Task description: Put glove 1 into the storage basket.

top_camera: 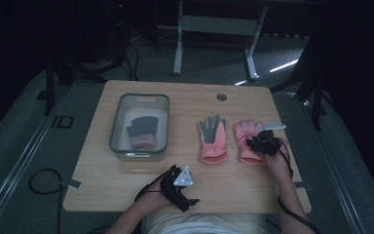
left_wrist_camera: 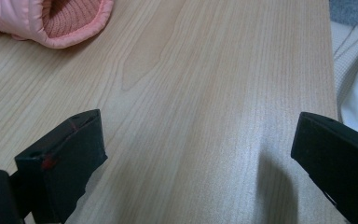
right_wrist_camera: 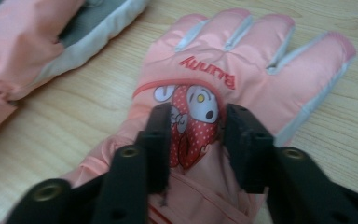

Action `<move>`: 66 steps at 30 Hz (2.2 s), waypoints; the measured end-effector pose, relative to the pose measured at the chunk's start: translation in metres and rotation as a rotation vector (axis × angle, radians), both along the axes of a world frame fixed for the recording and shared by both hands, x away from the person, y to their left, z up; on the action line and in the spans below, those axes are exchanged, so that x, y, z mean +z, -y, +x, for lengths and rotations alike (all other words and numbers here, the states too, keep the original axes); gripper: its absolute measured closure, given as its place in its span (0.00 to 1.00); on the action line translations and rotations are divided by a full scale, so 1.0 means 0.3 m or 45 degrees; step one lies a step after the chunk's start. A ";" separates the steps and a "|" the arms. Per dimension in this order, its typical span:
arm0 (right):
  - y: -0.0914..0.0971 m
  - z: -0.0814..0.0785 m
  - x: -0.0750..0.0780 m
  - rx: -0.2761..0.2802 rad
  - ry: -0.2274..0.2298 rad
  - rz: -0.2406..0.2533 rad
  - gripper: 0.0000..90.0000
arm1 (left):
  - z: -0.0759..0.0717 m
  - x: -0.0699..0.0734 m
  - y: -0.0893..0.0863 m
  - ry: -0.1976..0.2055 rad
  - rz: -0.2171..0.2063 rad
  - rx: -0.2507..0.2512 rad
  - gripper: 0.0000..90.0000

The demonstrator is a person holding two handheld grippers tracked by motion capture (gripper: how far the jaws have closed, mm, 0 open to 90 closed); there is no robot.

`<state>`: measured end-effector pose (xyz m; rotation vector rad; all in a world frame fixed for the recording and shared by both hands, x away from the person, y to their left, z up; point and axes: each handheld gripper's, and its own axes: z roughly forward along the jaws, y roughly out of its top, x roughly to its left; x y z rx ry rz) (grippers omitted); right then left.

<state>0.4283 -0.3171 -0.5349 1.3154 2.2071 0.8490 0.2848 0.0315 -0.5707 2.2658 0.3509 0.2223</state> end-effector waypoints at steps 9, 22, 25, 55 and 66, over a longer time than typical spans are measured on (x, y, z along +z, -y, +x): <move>-0.018 0.009 -0.001 -0.081 -0.033 0.009 0.92 | 0.004 -0.003 0.002 -0.002 0.007 -0.003 0.03; -0.071 -0.057 0.244 -0.199 0.154 0.029 0.96 | 0.003 -0.001 -0.001 0.003 0.006 -0.004 0.03; -0.113 -0.081 0.332 -0.200 0.231 0.040 0.96 | 0.004 -0.001 -0.001 0.002 0.003 -0.008 0.03; -0.522 -0.073 0.267 -0.120 0.143 -0.041 0.96 | -0.003 0.003 -0.005 0.000 -0.014 -0.038 0.03; -0.532 -0.029 0.143 -0.107 0.039 -0.043 0.95 | 0.000 0.001 -0.005 -0.006 -0.016 -0.029 0.03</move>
